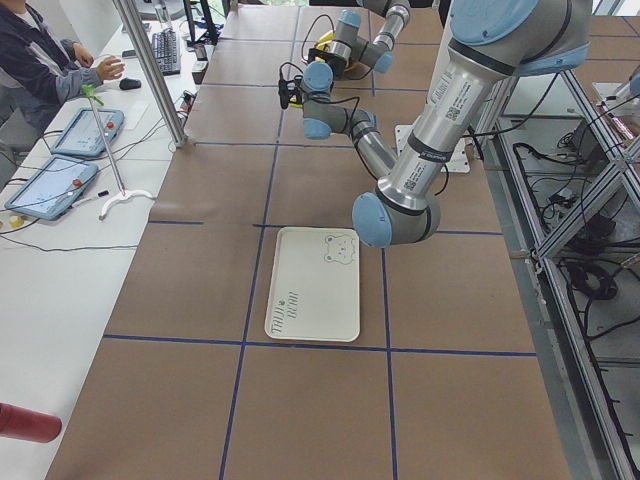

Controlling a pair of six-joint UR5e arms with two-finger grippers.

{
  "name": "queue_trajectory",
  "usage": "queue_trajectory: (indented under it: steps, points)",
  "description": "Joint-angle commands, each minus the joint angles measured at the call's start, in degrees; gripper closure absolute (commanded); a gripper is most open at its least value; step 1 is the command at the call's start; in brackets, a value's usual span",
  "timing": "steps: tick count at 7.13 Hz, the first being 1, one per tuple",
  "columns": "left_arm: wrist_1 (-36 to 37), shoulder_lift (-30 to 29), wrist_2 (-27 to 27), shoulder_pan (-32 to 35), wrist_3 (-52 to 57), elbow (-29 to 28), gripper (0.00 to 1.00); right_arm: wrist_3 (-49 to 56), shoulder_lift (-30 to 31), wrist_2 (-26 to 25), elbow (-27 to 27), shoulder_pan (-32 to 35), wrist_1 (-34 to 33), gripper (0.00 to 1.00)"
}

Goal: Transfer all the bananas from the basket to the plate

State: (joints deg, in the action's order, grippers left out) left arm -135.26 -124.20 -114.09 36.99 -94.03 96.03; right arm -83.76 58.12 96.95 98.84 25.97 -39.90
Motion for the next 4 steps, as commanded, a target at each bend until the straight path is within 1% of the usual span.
queue_trajectory:
  steps: [1,3,4]
  points:
    - [0.0,-0.1,0.0,0.0,0.0,0.0,0.4,0.0,0.1,0.0,-0.1,0.0,0.0,0.88]
    - [0.0,0.0,-0.1,0.0,0.0,0.1,0.46,0.0,0.1,0.0,-0.1,0.0,0.0,0.88]
    - [0.0,0.0,0.0,0.0,0.0,0.1,0.57,0.0,0.1,0.0,-0.1,0.0,-0.1,0.87]
